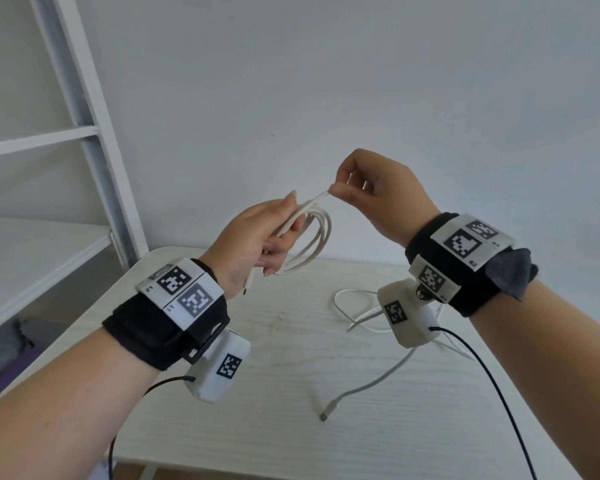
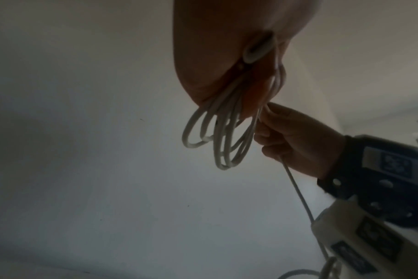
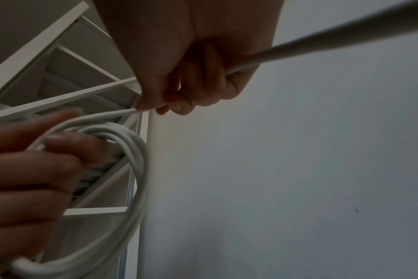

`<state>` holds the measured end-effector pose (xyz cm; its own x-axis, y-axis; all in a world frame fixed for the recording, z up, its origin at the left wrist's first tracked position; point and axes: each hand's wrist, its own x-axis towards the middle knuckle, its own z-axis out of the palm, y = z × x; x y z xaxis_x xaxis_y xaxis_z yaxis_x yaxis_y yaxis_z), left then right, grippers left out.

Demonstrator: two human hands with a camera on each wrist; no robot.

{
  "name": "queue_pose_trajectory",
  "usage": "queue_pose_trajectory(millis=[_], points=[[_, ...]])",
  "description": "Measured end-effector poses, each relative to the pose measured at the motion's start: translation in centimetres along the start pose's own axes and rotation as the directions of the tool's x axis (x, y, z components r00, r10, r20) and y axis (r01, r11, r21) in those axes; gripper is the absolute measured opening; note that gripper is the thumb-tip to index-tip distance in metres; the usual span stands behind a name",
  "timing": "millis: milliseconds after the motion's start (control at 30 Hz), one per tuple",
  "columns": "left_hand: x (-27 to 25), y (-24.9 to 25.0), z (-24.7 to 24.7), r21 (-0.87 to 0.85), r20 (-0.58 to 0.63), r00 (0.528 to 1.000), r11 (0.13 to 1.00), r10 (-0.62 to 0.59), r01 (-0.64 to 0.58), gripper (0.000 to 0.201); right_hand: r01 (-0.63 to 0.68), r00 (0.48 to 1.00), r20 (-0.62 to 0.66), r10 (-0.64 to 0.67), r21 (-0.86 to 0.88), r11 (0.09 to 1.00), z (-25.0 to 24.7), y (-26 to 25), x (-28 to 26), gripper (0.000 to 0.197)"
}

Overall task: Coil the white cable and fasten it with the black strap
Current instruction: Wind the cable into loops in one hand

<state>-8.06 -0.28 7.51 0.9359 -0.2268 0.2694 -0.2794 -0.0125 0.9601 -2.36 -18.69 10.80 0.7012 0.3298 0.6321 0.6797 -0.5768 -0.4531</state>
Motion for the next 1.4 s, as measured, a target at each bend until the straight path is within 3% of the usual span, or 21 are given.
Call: queue_pose_trajectory(millis=[167, 333, 533, 667, 833, 967, 1100, 1200, 1400], points=[[0.1, 0.7, -0.9, -0.319, 0.021, 0.999, 0.947, -0.028, 0.033, 0.03, -0.143, 0.989, 0.066, 0.133, 0.188, 0.972, 0.5, 1.4, -0.7, 0.028], [0.4, 1.9, -3.0, -0.603, 0.012, 0.999, 0.797, -0.048, 0.045, 0.033, -0.306, 0.951, 0.161, 0.265, 0.345, 0.887, 1.0, 3.4, -2.1, 0.026], [1.3, 3.1, -5.0, -0.702, -0.08, 0.997, 0.711, -0.014, -0.046, 0.037, -0.347, 0.931, 0.231, 0.284, 0.309, 0.886, 1.4, 5.0, -3.6, 0.026], [1.8, 4.0, -6.7, -0.758, -0.18, 0.984, 0.636, 0.009, -0.144, 0.039, -0.373, 0.924, 0.202, 0.326, 0.278, 0.885, 0.9, 6.4, -4.5, 0.024], [1.9, 3.9, -6.7, -0.656, -0.228, 0.973, 0.743, -0.024, -0.135, 0.038, -0.4, 0.916, 0.065, 0.395, 0.2, 0.894, 0.6, 7.0, -5.0, 0.023], [1.9, 2.9, -5.5, -0.662, -0.153, 0.987, 0.747, -0.049, -0.065, 0.039, -0.416, 0.908, 0.03, 0.417, 0.168, 0.894, 0.9, 5.8, -4.3, 0.027], [1.8, 2.4, -4.6, -0.684, -0.138, 0.989, 0.727, -0.052, -0.058, 0.039, -0.437, 0.885, 0.189, 0.425, 0.022, 0.899, 1.3, 4.0, -4.0, 0.029], [1.9, 2.3, -4.3, -0.693, -0.162, 0.985, 0.717, -0.052, -0.076, 0.037, -0.368, 0.852, 0.357, 0.384, -0.114, 0.923, 1.9, 2.3, -4.3, 0.029], [2.3, 2.0, -3.1, -0.435, -0.341, 0.94, 0.885, 0.012, -0.169, 0.034, -0.162, 0.849, 0.478, 0.223, -0.166, 0.973, 2.1, -1.5, -4.8, 0.029]])
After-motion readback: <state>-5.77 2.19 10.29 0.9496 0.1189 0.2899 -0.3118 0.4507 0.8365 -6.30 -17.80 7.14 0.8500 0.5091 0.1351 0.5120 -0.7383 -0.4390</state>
